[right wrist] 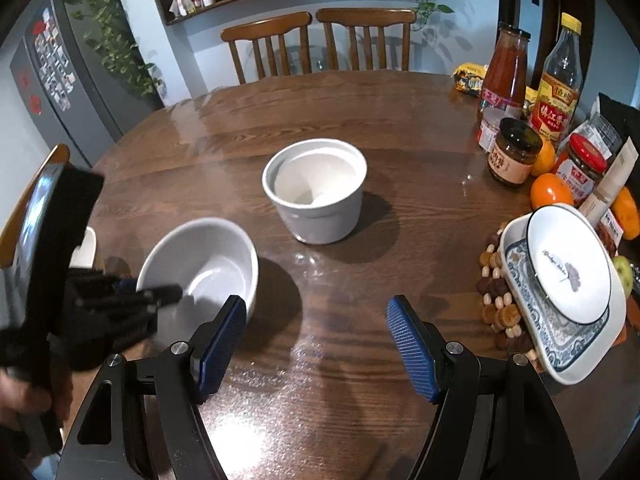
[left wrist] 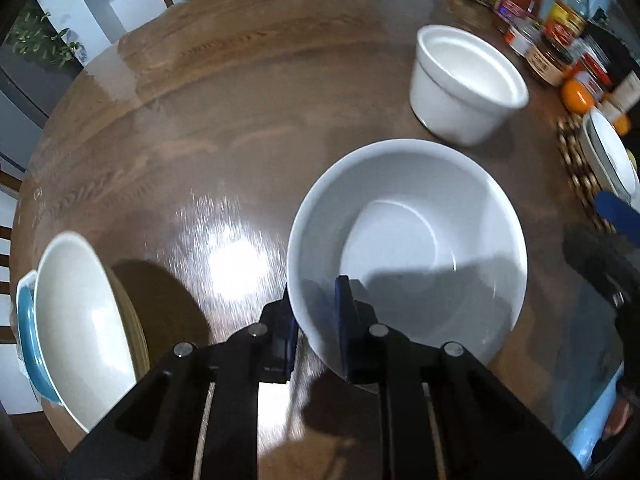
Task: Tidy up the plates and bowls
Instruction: 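Grip the rim of the smaller white bowl with the left tool, then lift the smaller white bowl and carry it toward the stacked dishes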
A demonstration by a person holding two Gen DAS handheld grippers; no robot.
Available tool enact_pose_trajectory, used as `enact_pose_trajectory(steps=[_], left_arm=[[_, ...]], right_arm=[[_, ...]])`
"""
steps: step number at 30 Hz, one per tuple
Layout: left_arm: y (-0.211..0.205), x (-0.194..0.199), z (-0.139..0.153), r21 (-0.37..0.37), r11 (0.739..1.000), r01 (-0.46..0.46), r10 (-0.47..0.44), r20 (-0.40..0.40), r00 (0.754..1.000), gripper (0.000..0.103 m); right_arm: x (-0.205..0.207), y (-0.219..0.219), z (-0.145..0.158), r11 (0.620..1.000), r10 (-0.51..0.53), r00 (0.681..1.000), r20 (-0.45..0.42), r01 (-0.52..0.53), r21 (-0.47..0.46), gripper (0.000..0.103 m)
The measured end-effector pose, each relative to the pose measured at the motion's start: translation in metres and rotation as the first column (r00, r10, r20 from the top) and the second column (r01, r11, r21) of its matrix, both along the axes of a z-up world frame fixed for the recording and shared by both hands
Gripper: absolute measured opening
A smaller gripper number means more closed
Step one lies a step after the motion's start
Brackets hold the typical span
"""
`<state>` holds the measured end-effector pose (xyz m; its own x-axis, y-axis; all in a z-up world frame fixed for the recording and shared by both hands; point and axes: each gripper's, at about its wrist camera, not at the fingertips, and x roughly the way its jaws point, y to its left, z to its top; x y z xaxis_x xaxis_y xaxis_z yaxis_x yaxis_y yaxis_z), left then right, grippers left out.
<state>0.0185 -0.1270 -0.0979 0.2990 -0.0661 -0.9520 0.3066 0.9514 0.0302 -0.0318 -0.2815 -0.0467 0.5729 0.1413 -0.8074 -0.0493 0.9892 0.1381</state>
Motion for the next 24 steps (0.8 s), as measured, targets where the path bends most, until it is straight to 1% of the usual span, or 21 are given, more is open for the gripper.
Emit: enact_pose_trajectory(steps=[4, 9, 10, 15, 20, 21, 22, 24], left_arm=[[0.006, -0.016, -0.001, -0.009, 1.0, 0.006, -0.006, -0.008, 1.0, 0.016], [0.014, -0.03, -0.004, -0.007, 1.0, -0.005, 0.005, -0.003, 1.0, 0.016], [0.009, -0.031, -0.002, -0.006, 1.0, -0.007, 0.007, -0.002, 1.0, 0.016], [0.013, -0.037, -0.001, -0.008, 1.0, -0.017, 0.017, 0.003, 1.0, 0.016], [0.016, -0.038, -0.002, -0.015, 1.0, -0.024, 0.024, 0.01, 1.0, 0.016], [0.013, -0.037, -0.002, -0.014, 1.0, -0.023, 0.023, 0.011, 1.0, 0.016], [0.012, -0.037, -0.002, -0.015, 1.0, -0.024, 0.024, 0.012, 1.0, 0.016], [0.013, -0.037, -0.003, -0.015, 1.0, -0.023, 0.023, 0.014, 1.0, 0.016]], right_arm=[[-0.003, 0.01, -0.006, 0.999, 0.026, 0.999, -0.026, -0.026, 0.02, 0.074], [-0.004, 0.027, -0.018, 0.996, 0.084, 0.994, -0.063, -0.082, 0.033, 0.074], [-0.005, 0.03, -0.019, 0.996, 0.091, 0.994, -0.067, -0.09, 0.031, 0.074], [-0.008, 0.042, -0.024, 0.993, 0.121, 0.99, -0.072, -0.12, 0.009, 0.074], [-0.01, 0.047, -0.028, 0.992, 0.124, 0.989, -0.077, -0.125, -0.007, 0.074], [-0.01, 0.047, -0.029, 0.992, 0.125, 0.989, -0.078, -0.126, -0.012, 0.072], [-0.01, 0.048, -0.029, 0.992, 0.127, 0.989, -0.079, -0.128, -0.015, 0.066], [-0.011, 0.049, -0.031, 0.992, 0.126, 0.989, -0.083, -0.127, -0.016, 0.063]])
